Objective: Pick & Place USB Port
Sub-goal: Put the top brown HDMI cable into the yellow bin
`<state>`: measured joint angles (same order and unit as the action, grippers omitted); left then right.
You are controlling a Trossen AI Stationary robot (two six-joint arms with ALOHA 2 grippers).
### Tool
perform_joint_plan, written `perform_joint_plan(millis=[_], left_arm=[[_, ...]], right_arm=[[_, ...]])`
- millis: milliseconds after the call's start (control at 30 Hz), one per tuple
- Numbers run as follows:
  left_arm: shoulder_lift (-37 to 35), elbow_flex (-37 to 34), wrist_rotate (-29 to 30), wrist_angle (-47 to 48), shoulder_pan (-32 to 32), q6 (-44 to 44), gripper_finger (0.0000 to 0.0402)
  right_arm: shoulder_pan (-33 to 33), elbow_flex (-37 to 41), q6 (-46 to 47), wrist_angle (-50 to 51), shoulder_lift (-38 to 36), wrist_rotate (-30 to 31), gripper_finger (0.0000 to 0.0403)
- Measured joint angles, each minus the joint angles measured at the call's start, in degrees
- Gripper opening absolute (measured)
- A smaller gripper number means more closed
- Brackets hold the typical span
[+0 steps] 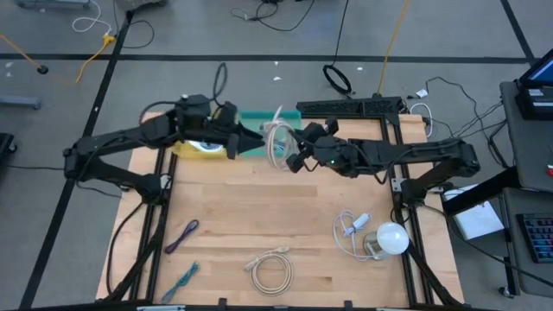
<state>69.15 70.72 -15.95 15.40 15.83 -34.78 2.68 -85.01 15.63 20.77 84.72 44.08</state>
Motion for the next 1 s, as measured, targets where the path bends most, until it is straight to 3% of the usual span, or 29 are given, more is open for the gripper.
perform_joint_plan(millis=[267, 800, 1000], left_arm=[[-4.1, 0.0, 0.8, 1.2, 1.0, -1.6, 0.0225], [2.3, 0.0, 0.5, -9.1, -4.7, -7.0, 0.0225], [2.9, 0.0, 5.2, -7.7, -5.5, -8.0, 0.0225]], right_arm=[[-0.1, 0.0, -0.4, -1.5, 0.0, 0.7, 0.0005], [-1.6, 0.0, -1.8, -1.6, 0.0, 0.6, 0.0005], [-2.0, 0.0, -1.4, -0.7, 0.6, 0.1, 0.0005]])
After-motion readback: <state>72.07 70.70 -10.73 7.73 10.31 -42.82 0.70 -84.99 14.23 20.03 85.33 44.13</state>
